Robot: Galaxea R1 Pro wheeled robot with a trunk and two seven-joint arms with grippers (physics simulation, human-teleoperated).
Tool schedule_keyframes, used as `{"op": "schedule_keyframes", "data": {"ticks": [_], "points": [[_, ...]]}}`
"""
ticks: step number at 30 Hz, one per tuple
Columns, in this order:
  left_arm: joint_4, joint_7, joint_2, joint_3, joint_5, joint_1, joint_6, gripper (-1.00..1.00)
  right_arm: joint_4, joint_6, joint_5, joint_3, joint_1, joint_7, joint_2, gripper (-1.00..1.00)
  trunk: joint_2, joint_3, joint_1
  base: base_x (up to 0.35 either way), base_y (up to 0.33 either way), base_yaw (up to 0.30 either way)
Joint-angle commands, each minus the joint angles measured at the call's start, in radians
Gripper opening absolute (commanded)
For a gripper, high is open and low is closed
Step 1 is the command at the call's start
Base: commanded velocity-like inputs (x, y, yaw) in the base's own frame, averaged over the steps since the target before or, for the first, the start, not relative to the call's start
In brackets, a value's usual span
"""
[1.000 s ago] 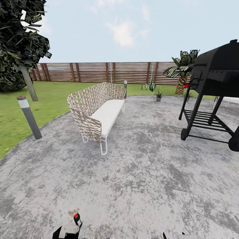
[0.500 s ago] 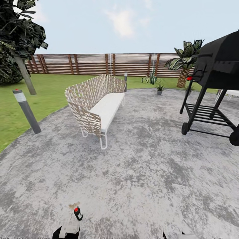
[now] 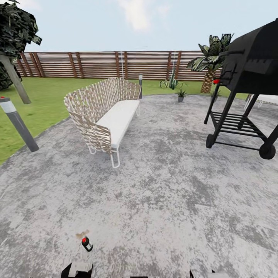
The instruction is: Pick up the pesticide atomizer in the garden and spray insectifuge to fully cover both potted plants in the garden.
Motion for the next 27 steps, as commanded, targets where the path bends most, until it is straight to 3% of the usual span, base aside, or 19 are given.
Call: {"op": "schedule_keyframes", "data": {"ticks": [1,9,23,27], "points": [[0.001,-0.001,0.000,0.001,-0.005,0.000,-0.003,1.00,0.001,-0.003,0.000,0.000,0.000,-0.001,0.000,1.00,0.000,-0.001,0.000,0.000,0.000,-0.003],[-0.001,-0.001,0.000,0.001,-0.005,0.000,-0.005,1.00,0.001,-0.003,0.000,0.000,0.000,0.000,0.000,1.00,0.000,-0.001,0.000,0.000,0.025,0.000],[0.000,-0.001,0.000,0.001,-0.005,0.000,-0.005,1.00,0.001,-0.003,0.000,0.000,0.000,-0.001,0.000,1.00,0.000,-0.001,0.000,0.029,0.281,-0.002],[-0.001,-0.001,0.000,0.001,-0.006,0.000,-0.005,1.00,0.001,-0.003,0.000,-0.001,0.000,-0.001,0.000,1.00,0.000,-0.001,0.000,0.114,0.149,-0.188]]}}
